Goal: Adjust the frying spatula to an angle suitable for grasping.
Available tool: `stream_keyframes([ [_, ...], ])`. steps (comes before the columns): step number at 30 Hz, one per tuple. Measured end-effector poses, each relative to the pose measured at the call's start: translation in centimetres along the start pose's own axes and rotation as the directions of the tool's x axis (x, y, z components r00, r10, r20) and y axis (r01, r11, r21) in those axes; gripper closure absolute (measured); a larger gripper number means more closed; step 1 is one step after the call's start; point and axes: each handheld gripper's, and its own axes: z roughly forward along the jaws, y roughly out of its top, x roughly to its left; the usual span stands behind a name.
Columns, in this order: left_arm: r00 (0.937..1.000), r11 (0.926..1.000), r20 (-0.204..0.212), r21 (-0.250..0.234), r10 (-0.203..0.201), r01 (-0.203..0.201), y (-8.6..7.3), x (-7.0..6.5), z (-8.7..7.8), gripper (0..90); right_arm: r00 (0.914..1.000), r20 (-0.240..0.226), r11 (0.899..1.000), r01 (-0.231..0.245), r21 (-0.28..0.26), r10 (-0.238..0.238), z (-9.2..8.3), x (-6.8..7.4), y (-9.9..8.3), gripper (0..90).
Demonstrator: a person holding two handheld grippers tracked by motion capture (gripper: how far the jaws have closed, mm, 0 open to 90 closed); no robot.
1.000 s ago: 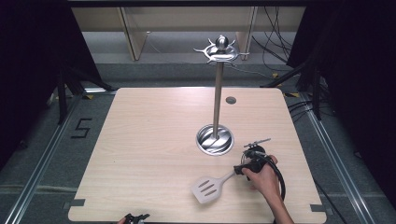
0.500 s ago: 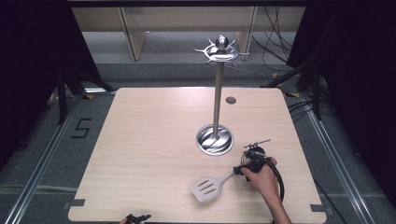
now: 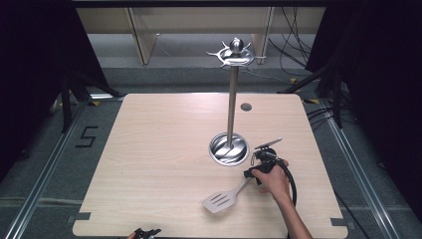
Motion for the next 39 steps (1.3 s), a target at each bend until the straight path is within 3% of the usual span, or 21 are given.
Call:
stream_keyframes([
  [1,1.0,1.0,-0.007,0.002,0.003,-0.003,0.0,0.0,-0.1,16.5,0.9998,0.004,1.0,-0.022,0.012,0.022,0.1,0.4,0.2,15.0],
  [2,1.0,1.0,-0.006,0.001,0.003,-0.003,0.0,0.0,-0.1,16.5,0.9993,0.023,1.0,0.029,-0.004,-0.029,0.6,0.5,0.7,16.8],
  [3,0.9999,1.0,-0.009,0.002,0.004,-0.004,0.0,0.0,-0.1,16.5,0.9993,0.023,1.0,0.029,-0.004,-0.029,0.6,0.5,0.7,16.8],
  [4,1.0,1.0,0.001,-0.001,0.002,-0.002,0.0,0.0,0.0,16.5,0.9989,0.045,0.999,0.007,0.037,-0.008,0.5,0.8,1.4,21.7],
  [6,1.0,1.0,0.009,-0.002,0.004,-0.004,0.0,0.0,0.0,16.5,0.9961,0.071,0.997,0.048,0.052,-0.052,0.7,0.7,1.9,22.1],
  [11,0.9999,1.0,-0.007,0.001,0.008,-0.008,0.0,0.0,-0.1,16.5,0.9948,0.084,0.994,0.049,0.097,-0.057,0.8,1.2,2.4,23.5],
  [16,1.0,1.0,-0.006,-0.001,0.004,-0.004,0.0,-0.1,-0.1,16.6,0.9891,0.1,0.988,0.096,0.119,-0.108,1.0,1.7,2.6,27.5],
  [19,1.0,1.0,-0.004,0.001,0.005,-0.005,0.0,0.0,-0.1,16.6,0.987,0.082,0.985,0.13,0.11,-0.139,1.0,2.1,2.7,33.5],
  [22,1.0,1.0,0.001,-0.005,-0.006,0.006,0.0,-0.2,0.0,16.6,0.9782,0.07,0.973,0.184,0.141,-0.196,0.7,2.4,2.7,43.6],
  [23,0.9999,0.9999,-0.007,0.007,0.008,-0.008,0.0,-0.1,0.0,16.7,0.9751,0.021,0.967,0.216,0.131,-0.221,0.7,2.2,2.6,46.3],
  [24,1.0,1.0,-0.002,0.003,0.009,-0.009,0.0,-0.1,0.1,16.8,0.9674,0.055,0.961,0.237,0.145,-0.247,0.5,2.5,2.5,50.7],
  [26,0.9999,1.0,-0.01,0.003,0.009,-0.009,0.0,-0.2,0.1,16.8,0.9668,0.045,0.961,0.244,0.131,-0.251,0.6,2.4,2.4,52.2],
  [27,1.0,1.0,0.001,0.004,0.008,-0.008,0.0,-0.2,0.0,16.8,0.9685,0.048,0.959,0.234,0.158,-0.245,0.4,2.5,2.4,53.0],
  [28,0.9999,0.9999,0.001,0.004,0.01,-0.01,0.0,-0.2,0.0,16.8,0.9632,0.043,0.954,0.255,0.159,-0.265,0.3,2.3,2.3,54.0],
  [31,1.0,1.0,0.001,0.005,0.003,-0.003,0.0,-0.2,0.0,16.8,0.9615,0.027,0.949,0.265,0.17,-0.273,0.1,1.7,2.2,58.9],
  [33,1.0,1.0,-0.005,0.002,0.008,-0.008,0.0,-0.1,0.0,16.8,0.9538,0.025,0.942,0.292,0.164,-0.299,0.0,1.3,2.0,61.2],
  [34,1.0,1.0,0.0,-0.001,0.009,-0.009,0.0,-0.1,0.0,16.8,0.9589,0.02,0.946,0.276,0.17,-0.283,-0.1,1.3,1.9,62.0],
  [36,0.9999,0.9999,-0.003,-0.001,0.011,-0.011,0.0,0.0,-0.1,16.8,0.9576,-0.01,0.942,0.285,0.179,-0.288,-0.3,0.7,2.0,65.4],
  [39,0.9999,1.0,-0.013,0.001,0.009,-0.009,0.0,0.0,-0.2,16.8,0.9568,-0.01,0.941,0.288,0.177,-0.291,-0.3,0.4,2.0,66.3],
])
